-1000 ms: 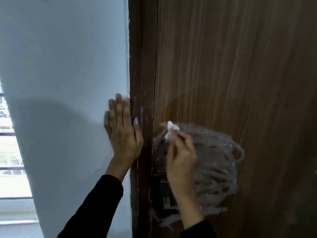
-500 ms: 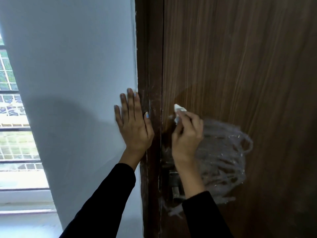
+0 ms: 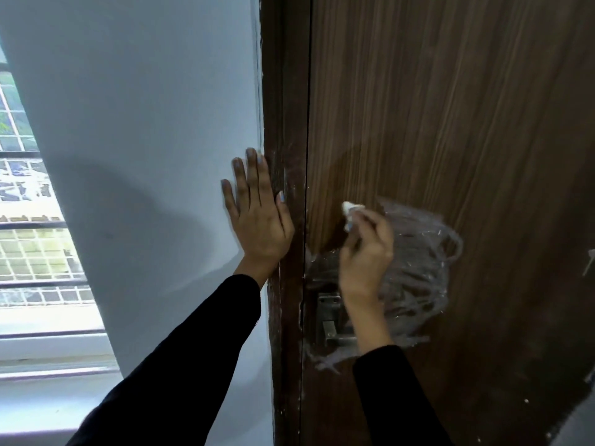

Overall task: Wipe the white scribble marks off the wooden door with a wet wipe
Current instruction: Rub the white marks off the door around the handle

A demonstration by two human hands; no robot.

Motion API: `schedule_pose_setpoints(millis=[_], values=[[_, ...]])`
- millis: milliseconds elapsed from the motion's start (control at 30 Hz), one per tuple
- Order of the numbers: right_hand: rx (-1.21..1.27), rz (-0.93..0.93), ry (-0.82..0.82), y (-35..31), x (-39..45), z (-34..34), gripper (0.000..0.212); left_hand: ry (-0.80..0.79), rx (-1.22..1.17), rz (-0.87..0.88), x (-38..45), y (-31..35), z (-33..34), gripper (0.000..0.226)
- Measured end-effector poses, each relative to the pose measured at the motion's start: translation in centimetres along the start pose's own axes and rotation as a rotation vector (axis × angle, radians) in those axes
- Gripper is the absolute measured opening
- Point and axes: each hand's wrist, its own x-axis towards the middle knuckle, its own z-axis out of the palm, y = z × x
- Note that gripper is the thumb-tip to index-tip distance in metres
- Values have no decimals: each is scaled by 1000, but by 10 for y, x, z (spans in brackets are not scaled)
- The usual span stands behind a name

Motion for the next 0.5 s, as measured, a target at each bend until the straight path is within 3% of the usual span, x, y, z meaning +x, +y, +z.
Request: schedule_pose_setpoints(millis=[100,167,300,367,433,500], values=[[-45,-258,-324,0,-45,0,34,-5,9,6,0,-1,0,63],[-69,-318,-414,14,-60,-8,34,2,7,11,0,-1,2,62],[-86,-50,-197,30,-32,-18,41,21,-8,12,0,-2,4,62],[-59,-11,-71,21,-11,-9,38,27,-14,11,0,-2,3,61],[-40,-85,-77,8,-8,5,35,34,-16,13,0,-2,3,62],[-18,-216,-230,3,-29,13,31,36,-16,12,0,-2,3,63]])
